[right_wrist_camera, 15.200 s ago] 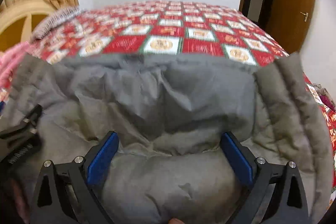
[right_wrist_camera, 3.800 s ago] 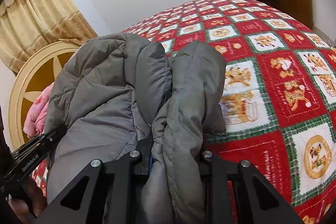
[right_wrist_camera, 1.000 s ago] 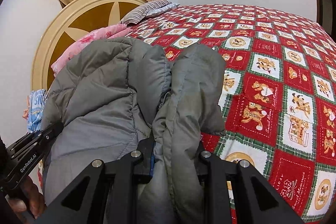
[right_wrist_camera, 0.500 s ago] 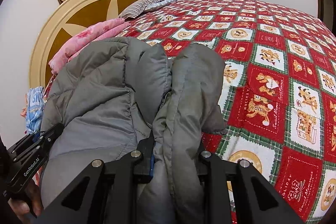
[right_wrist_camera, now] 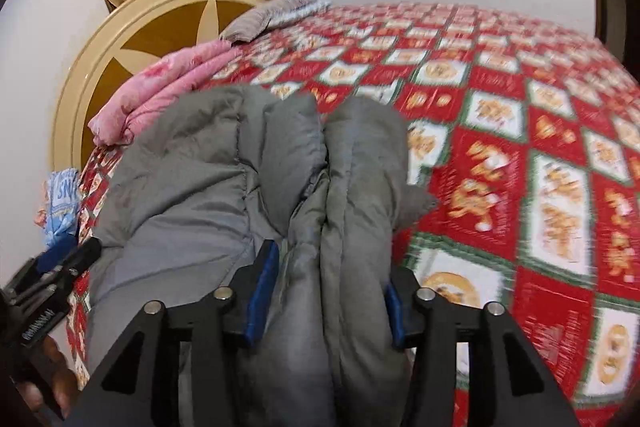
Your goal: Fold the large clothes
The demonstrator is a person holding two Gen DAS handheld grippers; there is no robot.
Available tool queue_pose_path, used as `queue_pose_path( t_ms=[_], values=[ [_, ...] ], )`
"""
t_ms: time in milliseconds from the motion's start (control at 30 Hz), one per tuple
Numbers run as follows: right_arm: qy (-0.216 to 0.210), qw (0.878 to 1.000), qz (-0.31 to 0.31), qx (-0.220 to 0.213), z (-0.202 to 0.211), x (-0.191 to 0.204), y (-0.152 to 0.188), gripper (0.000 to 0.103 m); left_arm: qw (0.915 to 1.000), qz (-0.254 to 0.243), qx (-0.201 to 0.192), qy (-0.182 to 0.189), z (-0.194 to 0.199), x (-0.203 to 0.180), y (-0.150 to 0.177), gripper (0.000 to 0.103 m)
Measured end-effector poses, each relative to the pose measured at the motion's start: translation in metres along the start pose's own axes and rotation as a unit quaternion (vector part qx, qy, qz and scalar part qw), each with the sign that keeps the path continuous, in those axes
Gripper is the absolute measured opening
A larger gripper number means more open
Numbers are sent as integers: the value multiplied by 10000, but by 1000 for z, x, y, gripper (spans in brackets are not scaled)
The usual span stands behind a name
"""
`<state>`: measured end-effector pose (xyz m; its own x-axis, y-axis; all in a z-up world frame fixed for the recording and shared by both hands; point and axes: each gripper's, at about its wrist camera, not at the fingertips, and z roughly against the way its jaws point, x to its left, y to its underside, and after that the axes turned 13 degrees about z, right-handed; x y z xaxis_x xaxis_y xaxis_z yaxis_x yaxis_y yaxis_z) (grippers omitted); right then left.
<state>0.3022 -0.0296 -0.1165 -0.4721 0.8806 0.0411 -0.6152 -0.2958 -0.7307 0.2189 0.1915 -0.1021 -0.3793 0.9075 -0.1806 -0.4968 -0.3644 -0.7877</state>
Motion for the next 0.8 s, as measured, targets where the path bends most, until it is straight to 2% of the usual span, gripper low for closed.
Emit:
queue_pose_path(
  t_ms=[33,133,167,267,400,600,800],
  values=[
    [60,9999,28,-90,14,3,1,55,10000,-19,-88,17,11,1,-1,83],
    [192,9988,136,-439,58,15,5,58,9992,-81,-398,21,45,4,-2,97],
    [214,9982,164,-536,69,18,6,61,9988,-68,-487,27,51,5,-3,99],
    [276,9953,235,-896,107,29,10,66,9973,43,-714,168,74,10,-9,100],
    [349,9933,323,-1051,134,42,12,66,9954,118,-889,329,93,12,-16,100],
    [405,9920,385,-1132,154,52,15,66,9935,118,-1027,482,107,11,-18,100],
    [432,9912,431,-1171,161,56,18,67,9929,160,-1076,480,111,15,-17,100]
  ],
)
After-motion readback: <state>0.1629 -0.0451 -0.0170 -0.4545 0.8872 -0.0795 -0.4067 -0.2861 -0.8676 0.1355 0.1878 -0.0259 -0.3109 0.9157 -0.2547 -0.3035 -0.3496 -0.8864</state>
